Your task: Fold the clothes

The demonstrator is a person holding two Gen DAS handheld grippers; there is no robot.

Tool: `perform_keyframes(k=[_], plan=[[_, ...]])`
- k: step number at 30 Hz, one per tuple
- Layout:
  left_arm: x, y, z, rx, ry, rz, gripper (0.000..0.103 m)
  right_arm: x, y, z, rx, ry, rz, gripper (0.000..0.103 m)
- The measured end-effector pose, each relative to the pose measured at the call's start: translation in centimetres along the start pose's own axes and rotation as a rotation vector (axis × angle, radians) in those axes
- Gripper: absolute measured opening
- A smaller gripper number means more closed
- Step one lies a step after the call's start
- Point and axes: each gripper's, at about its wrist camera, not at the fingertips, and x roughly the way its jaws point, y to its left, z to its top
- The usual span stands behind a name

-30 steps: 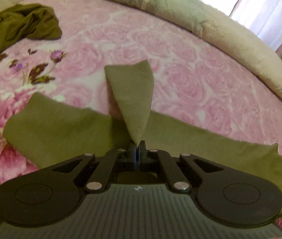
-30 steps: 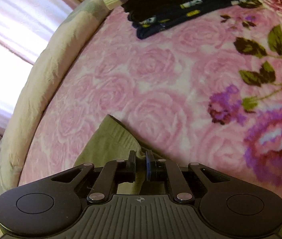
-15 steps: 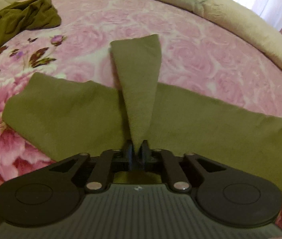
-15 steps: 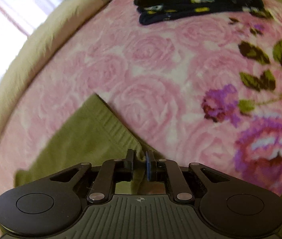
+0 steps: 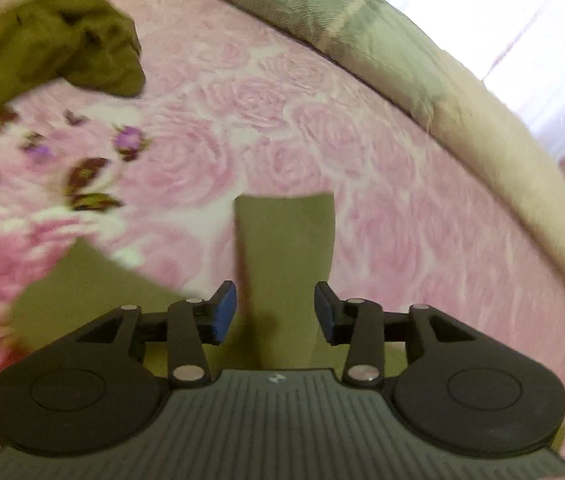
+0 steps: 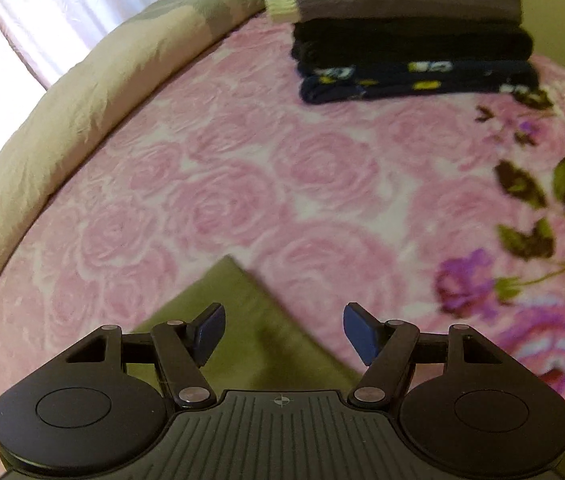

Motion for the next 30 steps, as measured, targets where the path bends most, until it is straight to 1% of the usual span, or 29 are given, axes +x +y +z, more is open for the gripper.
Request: perform_keyframes(k=[1, 2, 3, 4, 5, 6, 7, 9, 11, 12, 15, 19, 20, 22, 24, 26, 27, 30], plan=[[1.4, 0.4, 0.6, -0.038, 0.013, -0.007, 0.039, 0.2, 0.5, -0.2, 0.001, 0.003, 0.002, 0.069], [2.7, 0.9, 1.1, -0.075, 0.027, -0.015, 0.035, 0.4, 1.1, -0.5, 0.001, 0.006, 0.005, 0.069], [4.0, 1.4, 1.6, -0.113, 0.040, -0.023, 0.024, 0.6, 1.6, -0.9, 0.001, 0.008, 0.006, 0.069], [4.7, 1.9, 1.9, -0.148, 0.046, -0.055, 0.014, 0.6, 2.1, -1.3, -0.005, 0.012, 0.005, 0.069], [4.7, 2.2, 2.0, -0.166, 0.039, -0.090, 0.000, 0.7, 2.6, -1.7, -0.012, 0.017, 0.004, 0.069], [4.6, 2.4, 2.2, -0.181, 0.031, -0.125, 0.000, 0.8, 3.1, -2.0, -0.018, 0.021, 0.003, 0.069], [3.5, 2.7, 2.1, -0.176, -0.003, -0.136, 0.000, 0.7, 3.5, -2.3, -0.027, 0.023, -0.001, 0.069], [0.7, 3.4, 1.7, -0.161, -0.080, -0.151, 0.000, 0.6, 4.2, -2.9, -0.040, 0.021, -0.004, 0.069], [-3.2, 5.1, 1.1, -0.194, -0.179, -0.150, 0.000, 0.6, 4.8, -3.3, -0.043, 0.022, -0.008, 0.069], [-5.4, 6.3, 0.5, -0.220, -0.226, -0.130, 0.000, 0.6, 5.2, -3.5, -0.048, 0.023, -0.009, 0.069], [-8.9, 9.4, -2.1, -0.253, -0.256, -0.024, 0.000, 0.9, 6.7, -4.4, -0.076, 0.021, -0.015, 0.069], [-6.5, 12.5, -5.5, -0.261, -0.133, 0.106, 0.001, 1.6, 8.6, -6.1, -0.116, 0.041, -0.030, 0.069], [-6.3, 13.1, -6.0, -0.283, -0.131, 0.111, 0.001, 1.6, 8.9, -6.4, -0.127, 0.052, -0.027, 0.069], [-6.4, 14.0, -6.7, -0.330, -0.151, 0.103, 0.002, 1.0, 9.5, -7.1, -0.147, 0.063, -0.003, 0.069], [-7.1, 14.1, -6.8, -0.358, -0.180, 0.072, 0.018, 0.4, 9.8, -7.8, -0.147, 0.095, 0.031, 0.069], [-7.6, 14.4, -6.7, -0.370, -0.178, 0.053, 0.019, -0.2, 9.9, -8.7, -0.136, 0.133, 0.074, 0.069], [-7.9, 14.5, -6.7, -0.374, -0.171, 0.042, 0.019, -0.5, 10.0, -9.6, -0.112, 0.170, 0.114, 0.069], [-8.5, 14.6, -6.6, -0.392, -0.146, 0.008, 0.019, -0.8, 9.6, -13.1, 0.015, 0.317, 0.238, 0.068]])
